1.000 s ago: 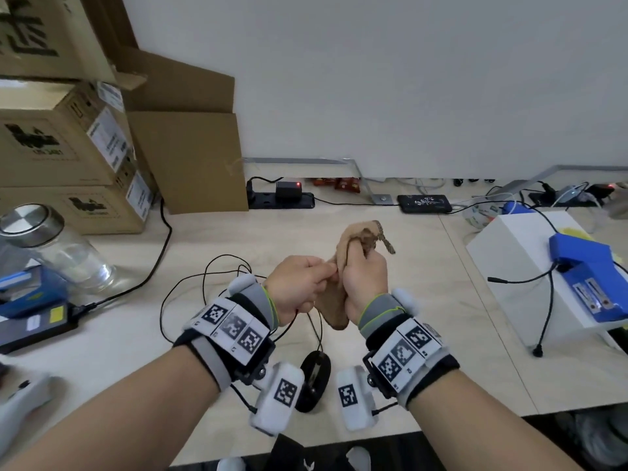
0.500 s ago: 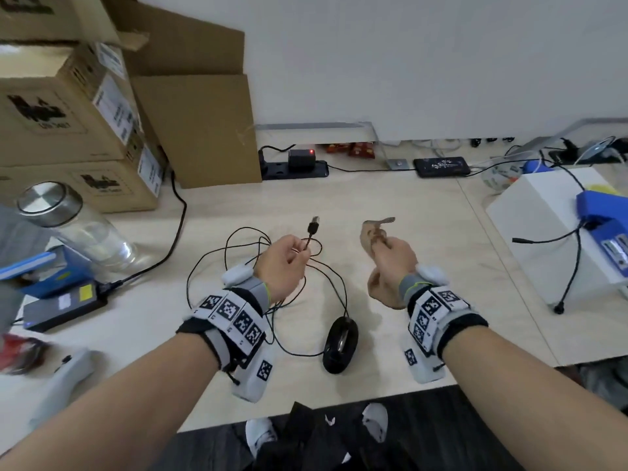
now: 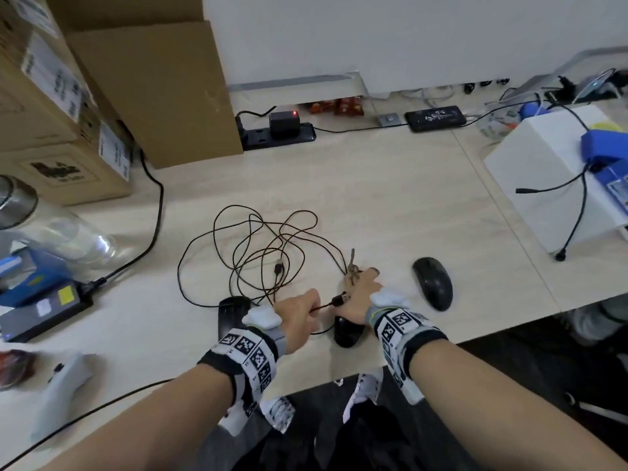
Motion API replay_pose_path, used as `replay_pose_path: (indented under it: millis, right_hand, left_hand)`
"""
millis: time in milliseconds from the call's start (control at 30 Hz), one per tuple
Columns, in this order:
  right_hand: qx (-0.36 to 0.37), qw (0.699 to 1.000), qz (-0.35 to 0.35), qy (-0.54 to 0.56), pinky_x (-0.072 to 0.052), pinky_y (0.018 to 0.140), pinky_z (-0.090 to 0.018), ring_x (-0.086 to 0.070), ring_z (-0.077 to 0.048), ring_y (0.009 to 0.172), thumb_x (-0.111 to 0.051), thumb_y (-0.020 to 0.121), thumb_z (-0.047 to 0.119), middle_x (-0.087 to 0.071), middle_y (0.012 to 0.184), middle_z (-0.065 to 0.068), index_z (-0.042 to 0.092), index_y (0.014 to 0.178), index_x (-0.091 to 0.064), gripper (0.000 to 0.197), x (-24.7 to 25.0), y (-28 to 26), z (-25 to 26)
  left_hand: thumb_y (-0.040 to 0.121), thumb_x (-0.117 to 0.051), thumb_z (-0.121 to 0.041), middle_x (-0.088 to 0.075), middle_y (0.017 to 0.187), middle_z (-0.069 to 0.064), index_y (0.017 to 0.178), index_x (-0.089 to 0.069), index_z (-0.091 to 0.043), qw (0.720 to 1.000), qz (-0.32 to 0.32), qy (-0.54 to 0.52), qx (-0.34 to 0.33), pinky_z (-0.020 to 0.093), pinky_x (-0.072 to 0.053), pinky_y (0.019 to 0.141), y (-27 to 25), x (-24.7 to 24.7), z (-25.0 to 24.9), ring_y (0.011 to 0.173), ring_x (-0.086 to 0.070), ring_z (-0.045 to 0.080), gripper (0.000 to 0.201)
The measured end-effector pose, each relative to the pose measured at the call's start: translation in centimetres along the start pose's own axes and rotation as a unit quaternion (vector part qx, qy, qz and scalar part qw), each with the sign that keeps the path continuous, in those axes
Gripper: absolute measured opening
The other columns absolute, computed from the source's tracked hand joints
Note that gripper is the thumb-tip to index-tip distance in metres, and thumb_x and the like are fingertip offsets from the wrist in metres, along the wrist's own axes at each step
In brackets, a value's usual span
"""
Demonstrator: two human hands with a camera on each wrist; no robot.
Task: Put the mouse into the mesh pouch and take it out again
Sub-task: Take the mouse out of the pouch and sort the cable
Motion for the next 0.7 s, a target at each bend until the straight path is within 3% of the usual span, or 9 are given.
replay_pose_path:
  millis: [67,167,233,367,467,533,600,700]
  right_hand:
    - [-0.022,1.0,0.002,-0.012,-0.047,0.081,-0.033,-0.059,-0.028,0.106,-0.076,0.07,0.048,-0.055,0.121,-0.007,-0.002,0.144,-0.003,0.116,0.5,0.5,-0.6]
    - [-0.035,0.999,-0.006,-0.036,-0.055,0.069,-0.035,-0.062,-0.026,0.084,-0.073,0.06,0.046,-0.059,0.102,-0.006,0.014,0.133,-0.021,0.094,3.4,1.5,-2.6]
    - [-0.051,0.997,-0.012,-0.054,-0.051,0.059,-0.031,-0.059,-0.024,0.074,-0.067,0.063,0.05,-0.058,0.094,-0.004,0.019,0.126,-0.023,0.083,5.4,1.8,-4.2]
    - [-0.073,0.992,-0.043,-0.093,-0.052,0.062,-0.033,-0.058,-0.026,0.076,-0.068,0.057,0.047,-0.053,0.086,-0.005,0.02,0.121,-0.027,0.082,8.3,2.5,-7.2]
    - [-0.034,0.99,-0.039,-0.128,-0.042,0.061,-0.031,-0.055,-0.024,0.075,-0.066,0.067,0.046,-0.047,0.079,0.0,0.016,0.117,-0.031,0.068,8.8,2.8,-7.0]
    - [-0.018,0.99,-0.027,-0.14,-0.041,0.068,-0.032,-0.056,-0.024,0.08,-0.062,0.073,0.051,-0.049,0.085,0.002,0.016,0.114,-0.038,0.059,9.0,3.3,-6.8]
    - [-0.002,0.993,-0.014,-0.115,-0.044,0.075,-0.032,-0.056,-0.024,0.088,-0.06,0.075,0.055,-0.054,0.101,0.001,0.02,0.106,-0.044,0.049,9.7,3.6,-6.1]
    - [0.068,0.995,0.012,-0.074,-0.044,0.087,-0.029,-0.057,-0.027,0.111,-0.053,0.091,0.046,-0.057,0.129,-0.002,0.019,0.117,-0.053,0.038,11.7,3.7,-4.3]
  left_hand:
    - [0.083,-0.062,-0.047,-0.058,0.081,-0.006,0.089,-0.034,-0.033,0.996,0.03,0.085,0.0,0.041,-0.051,0.068,-0.3,-0.2,-0.1,0.075,-0.058,0.023,0.032]
    - [0.09,-0.058,-0.04,-0.059,0.089,0.002,0.102,-0.036,-0.023,0.975,0.079,0.208,-0.013,0.035,-0.044,0.062,-0.1,0.3,-1.2,0.08,-0.052,0.025,0.03]
    - [0.095,-0.05,-0.027,-0.062,0.1,0.007,0.115,-0.037,-0.017,0.958,0.101,0.266,-0.014,0.032,-0.036,0.059,0.4,0.9,-2.2,0.084,-0.048,0.026,0.027]
    - [0.096,-0.048,-0.014,-0.061,0.108,0.011,0.123,-0.033,-0.015,0.946,0.087,0.313,-0.003,0.033,-0.032,0.071,1.9,3.3,-4.8,0.102,-0.054,0.031,0.031]
    - [0.094,-0.052,-0.016,-0.057,0.109,0.012,0.12,-0.041,-0.015,0.945,0.081,0.315,0.02,0.034,-0.043,0.073,3.4,5.2,-5.8,0.09,-0.052,0.026,0.028]
    - [0.094,-0.053,-0.017,-0.056,0.108,0.009,0.115,-0.047,-0.017,0.949,0.075,0.304,0.027,0.035,-0.05,0.075,4.3,6.3,-6.9,0.089,-0.053,0.023,0.022]
    - [0.094,-0.051,-0.014,-0.057,0.109,0.007,0.115,-0.049,-0.02,0.953,0.06,0.298,0.013,0.034,-0.048,0.074,5.0,7.2,-8.0,0.096,-0.054,0.023,0.022]
    - [0.093,-0.047,-0.008,-0.06,0.108,0.006,0.117,-0.053,-0.018,0.952,0.019,0.305,-0.014,0.03,-0.04,0.07,5.8,8.5,-10.0,0.101,-0.05,0.021,0.026]
Point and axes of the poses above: each hand's wrist, its own y-axis towards the middle knuckle, its own x-axis out of the back of the hand, z = x × y, the point moved 8 cm from there along y, towards the middle knuckle
